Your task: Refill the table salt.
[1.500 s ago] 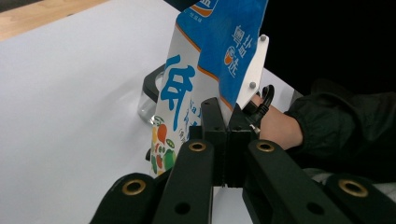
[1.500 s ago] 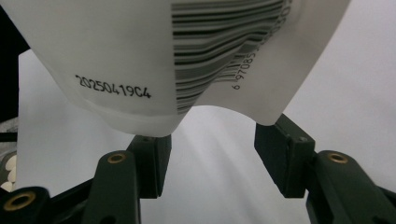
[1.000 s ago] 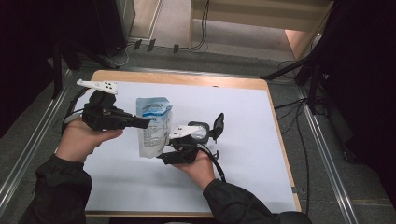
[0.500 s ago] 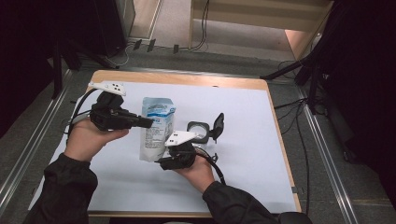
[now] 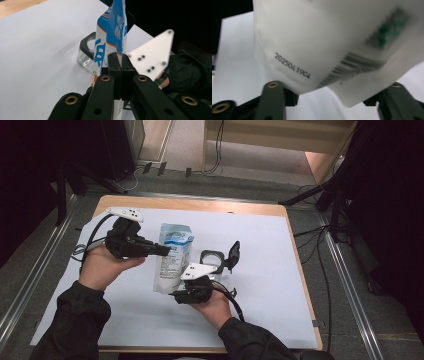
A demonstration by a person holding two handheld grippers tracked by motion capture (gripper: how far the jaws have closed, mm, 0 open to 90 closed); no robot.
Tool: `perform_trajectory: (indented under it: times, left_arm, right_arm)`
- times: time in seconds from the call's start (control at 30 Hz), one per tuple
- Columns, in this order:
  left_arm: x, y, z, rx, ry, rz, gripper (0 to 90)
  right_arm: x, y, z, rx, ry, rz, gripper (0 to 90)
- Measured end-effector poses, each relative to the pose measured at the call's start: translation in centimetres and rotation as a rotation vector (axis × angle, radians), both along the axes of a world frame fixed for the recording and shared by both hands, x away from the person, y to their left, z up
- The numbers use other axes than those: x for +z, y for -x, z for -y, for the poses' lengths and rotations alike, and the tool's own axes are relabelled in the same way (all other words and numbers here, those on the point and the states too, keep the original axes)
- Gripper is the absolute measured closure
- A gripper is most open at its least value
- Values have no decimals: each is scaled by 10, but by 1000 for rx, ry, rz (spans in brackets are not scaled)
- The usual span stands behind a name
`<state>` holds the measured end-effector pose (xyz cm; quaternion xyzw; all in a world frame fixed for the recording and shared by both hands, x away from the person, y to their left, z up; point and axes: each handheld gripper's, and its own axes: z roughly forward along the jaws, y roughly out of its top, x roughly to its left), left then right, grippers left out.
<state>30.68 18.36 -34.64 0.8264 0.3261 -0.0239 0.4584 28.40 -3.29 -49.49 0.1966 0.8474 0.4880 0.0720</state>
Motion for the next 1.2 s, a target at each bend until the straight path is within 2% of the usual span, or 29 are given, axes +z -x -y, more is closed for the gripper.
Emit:
perform_trajectory:
  times: [0.07,0.17,0.33,0.4,0.63,0.8,0.93,1.0,1.1,1.2]
  left_arm:
    - [-1,-1,2,1,-14,2,900]
    - [-2,-2,8,-16,-11,4,900]
    - [-4,-2,13,-25,-10,7,900]
    - [-6,-3,17,-33,2,-1,900]
    - [-10,-5,23,-43,20,-1,900]
    - [-12,-6,27,-40,6,-1,900]
    - [-12,-6,30,-39,5,-2,900]
    - [-13,-7,32,-28,-25,3,900]
    - [-14,-8,33,-37,-12,-3,900]
    - [-15,-9,35,-42,-11,-3,900]
  right_arm:
    - [1,4,-1,-3,16,45,419]
    - [1,9,-3,9,27,75,426]
    - [0,10,-4,10,25,58,439]
    - [-1,11,-3,8,20,44,489]
    - [-3,11,0,5,-3,14,505]
    - [-4,11,0,7,-3,-4,516]
    - [-6,12,2,3,-9,10,494]
    - [-6,14,2,-1,-5,31,446]
    - [-6,16,2,-12,5,46,425]
    - [-6,18,4,-17,-12,36,467]
